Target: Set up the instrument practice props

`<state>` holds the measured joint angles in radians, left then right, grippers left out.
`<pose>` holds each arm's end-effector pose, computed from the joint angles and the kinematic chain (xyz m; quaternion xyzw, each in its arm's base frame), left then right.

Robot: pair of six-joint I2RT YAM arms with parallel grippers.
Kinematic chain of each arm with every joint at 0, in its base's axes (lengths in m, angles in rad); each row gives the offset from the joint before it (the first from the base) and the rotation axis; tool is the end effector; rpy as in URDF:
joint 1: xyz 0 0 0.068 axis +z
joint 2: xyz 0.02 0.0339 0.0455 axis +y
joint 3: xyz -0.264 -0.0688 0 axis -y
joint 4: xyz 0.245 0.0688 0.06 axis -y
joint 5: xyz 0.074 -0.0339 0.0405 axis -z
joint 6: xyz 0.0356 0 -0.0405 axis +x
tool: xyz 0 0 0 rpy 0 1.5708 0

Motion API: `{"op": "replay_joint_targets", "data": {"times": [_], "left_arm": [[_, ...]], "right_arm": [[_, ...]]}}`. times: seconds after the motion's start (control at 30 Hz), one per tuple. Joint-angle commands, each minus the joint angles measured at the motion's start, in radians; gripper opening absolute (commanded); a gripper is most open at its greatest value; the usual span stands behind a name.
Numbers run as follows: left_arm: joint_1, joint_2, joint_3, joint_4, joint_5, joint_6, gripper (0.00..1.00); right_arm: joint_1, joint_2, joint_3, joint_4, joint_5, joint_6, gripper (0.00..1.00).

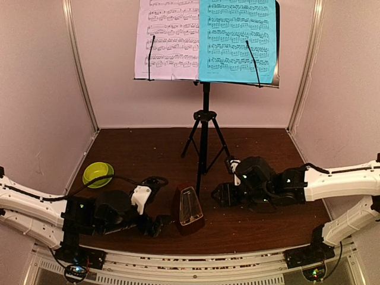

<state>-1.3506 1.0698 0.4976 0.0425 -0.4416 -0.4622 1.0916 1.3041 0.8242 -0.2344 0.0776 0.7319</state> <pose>0.0636 -0.2146 0.2092 0.2654 0.8111 -0.2649 0.4488 0.1307 0.2456 0.2365 -0.1468 0.8972 0.3065 0.2820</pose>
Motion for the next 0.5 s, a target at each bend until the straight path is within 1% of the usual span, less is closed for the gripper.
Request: {"op": "replay_joint_targets", "data": {"times": [0.0,0.07,0.13,0.23,0.3,0.37,0.47], "left_arm": [[0.034,-0.049,-0.007,0.015,0.01,-0.048,0.94],[0.044,-0.069,-0.008,-0.005,0.004,-0.072,0.94],[0.05,-0.082,-0.003,-0.037,-0.014,-0.098,0.94],[0.065,-0.107,0.008,-0.067,-0.016,-0.13,0.94],[0.081,-0.123,0.015,-0.085,-0.009,-0.158,0.94],[0.09,-0.136,0.022,-0.097,-0.009,-0.173,0.94],[0.105,-0.151,0.048,-0.128,-0.009,-0.2,0.94]], "right_arm": [[-0.005,0.112,0.011,0.065,-0.059,-0.005,0.56],[-0.006,0.149,-0.002,0.137,-0.064,0.005,0.5],[-0.007,0.184,-0.009,0.188,-0.07,0.001,0.45],[-0.007,0.244,-0.008,0.222,-0.091,-0.02,0.37],[-0.003,0.276,-0.023,0.263,-0.133,-0.029,0.32],[0.008,0.299,-0.032,0.297,-0.161,-0.029,0.3],[0.043,0.312,-0.036,0.345,-0.184,-0.03,0.29]]}}
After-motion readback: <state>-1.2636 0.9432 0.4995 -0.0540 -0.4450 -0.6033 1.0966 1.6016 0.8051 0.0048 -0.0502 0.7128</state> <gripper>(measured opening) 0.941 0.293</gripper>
